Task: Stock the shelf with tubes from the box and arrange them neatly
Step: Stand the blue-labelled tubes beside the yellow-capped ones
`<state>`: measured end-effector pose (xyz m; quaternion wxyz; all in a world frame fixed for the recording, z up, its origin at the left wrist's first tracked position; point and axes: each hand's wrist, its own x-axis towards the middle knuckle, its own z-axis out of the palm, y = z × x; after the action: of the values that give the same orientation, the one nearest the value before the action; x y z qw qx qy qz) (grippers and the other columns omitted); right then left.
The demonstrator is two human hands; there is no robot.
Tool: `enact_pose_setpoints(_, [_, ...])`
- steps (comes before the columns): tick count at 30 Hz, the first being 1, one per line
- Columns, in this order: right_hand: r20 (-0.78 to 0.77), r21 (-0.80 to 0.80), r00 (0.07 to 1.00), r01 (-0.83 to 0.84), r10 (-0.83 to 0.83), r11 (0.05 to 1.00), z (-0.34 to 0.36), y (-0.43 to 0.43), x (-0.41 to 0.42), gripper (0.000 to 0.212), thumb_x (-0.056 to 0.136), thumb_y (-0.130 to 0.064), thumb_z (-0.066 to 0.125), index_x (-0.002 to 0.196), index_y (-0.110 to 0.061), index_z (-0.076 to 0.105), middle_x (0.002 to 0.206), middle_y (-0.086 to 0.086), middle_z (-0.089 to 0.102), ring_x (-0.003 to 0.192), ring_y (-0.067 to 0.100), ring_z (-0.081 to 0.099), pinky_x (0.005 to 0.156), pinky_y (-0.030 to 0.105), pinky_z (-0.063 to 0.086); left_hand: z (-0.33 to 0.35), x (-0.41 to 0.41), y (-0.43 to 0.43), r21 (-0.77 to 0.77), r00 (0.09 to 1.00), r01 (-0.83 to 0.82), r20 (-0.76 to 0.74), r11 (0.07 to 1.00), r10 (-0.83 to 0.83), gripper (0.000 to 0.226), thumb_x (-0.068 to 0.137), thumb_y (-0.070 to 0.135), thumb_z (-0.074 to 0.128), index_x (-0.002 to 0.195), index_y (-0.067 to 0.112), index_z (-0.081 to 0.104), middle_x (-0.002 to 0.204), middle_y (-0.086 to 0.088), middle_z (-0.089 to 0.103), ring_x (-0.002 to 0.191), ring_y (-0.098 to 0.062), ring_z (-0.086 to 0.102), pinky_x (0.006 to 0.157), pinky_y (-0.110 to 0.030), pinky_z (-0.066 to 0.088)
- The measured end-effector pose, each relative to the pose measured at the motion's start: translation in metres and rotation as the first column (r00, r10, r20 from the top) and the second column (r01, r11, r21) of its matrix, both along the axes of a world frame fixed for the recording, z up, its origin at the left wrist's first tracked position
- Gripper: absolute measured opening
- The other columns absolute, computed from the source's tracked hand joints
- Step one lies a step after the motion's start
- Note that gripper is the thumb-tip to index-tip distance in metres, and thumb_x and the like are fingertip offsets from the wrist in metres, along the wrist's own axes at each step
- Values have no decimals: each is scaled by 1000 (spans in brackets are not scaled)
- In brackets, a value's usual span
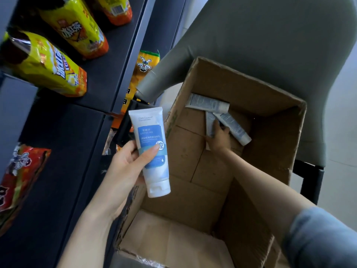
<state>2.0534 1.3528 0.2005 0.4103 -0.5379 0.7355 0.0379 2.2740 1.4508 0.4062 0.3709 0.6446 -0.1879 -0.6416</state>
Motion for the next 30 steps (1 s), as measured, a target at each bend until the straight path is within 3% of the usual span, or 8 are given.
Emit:
enact_pose_setpoints(8, [296, 31, 931, 216, -215, 976, 18, 10, -9, 76, 85, -12, 68, 149, -10, 26, 144, 12, 44, 128, 28, 46, 104, 40, 42, 4, 7, 16, -5, 996, -83, 38, 996, 84, 46, 65, 42, 67, 107, 22, 64, 97, 0, 74, 82, -13, 71, 58, -24, 55])
enact_pose_setpoints(10, [404, 114, 856, 303, -322, 946, 29, 23, -9, 79, 83, -10, 71, 148, -11, 27, 141, 12, 47, 115, 24, 55, 86, 35, 52, 8, 7, 22, -8, 996, -84, 42, 996, 84, 48, 65, 42, 66, 109, 22, 63, 99, 0, 74, 84, -12, 71, 59, -23, 55])
enact_pose_setpoints(13, [486, 307, 746, 342, -456, 888, 49, 41, -8, 85, 81, -17, 74, 149, -17, 23, 136, 12, 51, 99, 18, 61, 63, 25, 53, 13, 6, 33, -19, 996, -68, 62, 997, 69, 50, 65, 43, 66, 110, 21, 62, 99, 1, 73, 86, -13, 71, 61, -24, 56])
enact_pose_setpoints(15, [565, 445, 609, 342, -556, 827, 64, 52, -8, 90, 79, -16, 75, 150, -27, 21, 132, 12, 53, 98, 23, 67, 68, 32, 56, 17, 5, 41, -31, 994, -63, 84, 998, 66, 46, 68, 42, 65, 109, 20, 62, 98, 1, 74, 85, -13, 71, 65, -27, 56])
enact_pose_setpoints(18, [679, 599, 306, 296, -667, 745, 87, 67, -5, 91, 75, -8, 72, 149, -32, 23, 121, 11, 60, 97, 26, 70, 67, 36, 57, 24, 2, 56, -55, 992, -69, 106, 996, 74, 41, 70, 39, 64, 106, 21, 63, 96, 0, 74, 82, -12, 70, 68, -32, 54])
enact_pose_setpoints(22, [813, 551, 161, 98, -560, 829, 121, 85, 1, 66, 82, -6, 60, 140, -33, 43, 124, 9, 60, 102, 23, 67, 73, 37, 56, 40, -3, 87, -85, 990, -104, 87, 991, 112, 38, 72, 36, 65, 107, 21, 64, 95, 1, 74, 82, -13, 71, 61, -25, 57])
enact_pose_setpoints(26, [892, 442, 135, -66, -431, 894, 165, 104, 5, 64, 87, -6, 55, 144, -32, 37, 124, 5, 60, 102, 19, 65, 75, 36, 55, 65, -9, 132, -106, 988, -114, 92, 988, 123, 39, 72, 38, 65, 107, 21, 64, 97, -1, 74, 82, -14, 71, 63, -27, 57])
enact_pose_setpoints(30, [935, 348, 133, -157, -329, 924, 210, 128, 13, 57, 86, -9, 55, 138, -30, 45, 123, 5, 61, 102, 20, 65, 77, 38, 55, 92, -11, 178, -146, 983, -133, 110, 980, 150, 40, 72, 37, 66, 108, 20, 64, 97, -2, 74, 83, -15, 71, 66, -27, 57])
